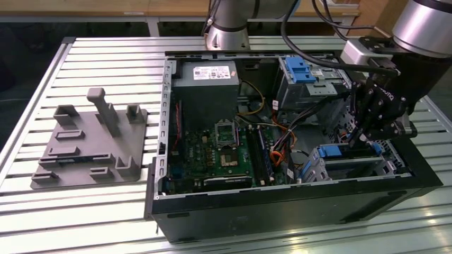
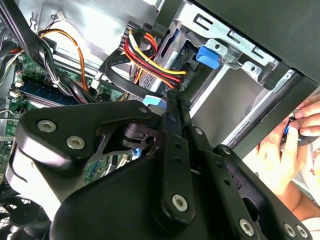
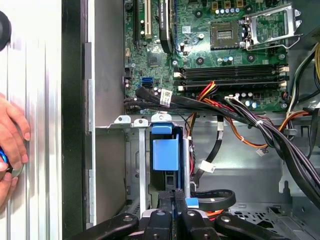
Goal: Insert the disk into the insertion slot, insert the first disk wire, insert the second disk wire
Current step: 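Insert the second disk wire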
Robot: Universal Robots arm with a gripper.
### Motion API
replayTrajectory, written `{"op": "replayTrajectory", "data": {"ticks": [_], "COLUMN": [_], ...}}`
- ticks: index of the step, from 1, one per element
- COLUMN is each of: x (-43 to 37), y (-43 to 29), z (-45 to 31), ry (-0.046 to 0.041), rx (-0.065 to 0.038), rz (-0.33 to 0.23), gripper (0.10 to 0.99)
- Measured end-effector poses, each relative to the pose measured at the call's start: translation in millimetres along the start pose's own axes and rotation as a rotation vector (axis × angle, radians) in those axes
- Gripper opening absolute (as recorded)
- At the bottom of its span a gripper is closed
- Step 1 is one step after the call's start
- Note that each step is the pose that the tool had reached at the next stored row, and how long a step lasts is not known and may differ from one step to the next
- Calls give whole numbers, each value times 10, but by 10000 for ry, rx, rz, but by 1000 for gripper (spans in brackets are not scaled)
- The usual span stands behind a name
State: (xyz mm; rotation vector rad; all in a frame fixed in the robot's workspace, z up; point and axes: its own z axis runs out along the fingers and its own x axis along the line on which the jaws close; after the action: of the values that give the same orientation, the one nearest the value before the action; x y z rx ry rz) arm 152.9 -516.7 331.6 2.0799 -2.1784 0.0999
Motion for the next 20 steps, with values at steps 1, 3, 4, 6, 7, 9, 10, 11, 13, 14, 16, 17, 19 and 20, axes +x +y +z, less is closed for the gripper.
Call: {"op": "replayTrajectory", "data": {"ticks": [1, 3, 4, 6, 7, 9, 10, 11, 13, 14, 16, 17, 19, 20], "x": [1, 1, 1, 1, 2, 2, 2, 3, 6, 7, 7, 8, 61, 66], "y": [0, 0, -1, 0, -1, 0, 0, 0, 1, 1, 1, 1, -2, -2], "z": [2, 3, 4, 4, 3, -2, -6, -13, -28, -32, -36, -37, -30, -30], "ry": [-1, -2, -3, -3, -7, -18, -22, -22, -14, -15, -18, -21, -339, -353], "rx": [0, 0, 0, 0, 0, -1, -1, -1, 0, 0, -1, -1, -13, -13], "rz": [-1, -2, -3, -3, -3, -3, -3, -3, -3, -3, -3, -4, -19, -20], "gripper": [145, 145, 145, 145, 145, 145, 145, 145, 145, 145, 145, 145, 145, 145]}}
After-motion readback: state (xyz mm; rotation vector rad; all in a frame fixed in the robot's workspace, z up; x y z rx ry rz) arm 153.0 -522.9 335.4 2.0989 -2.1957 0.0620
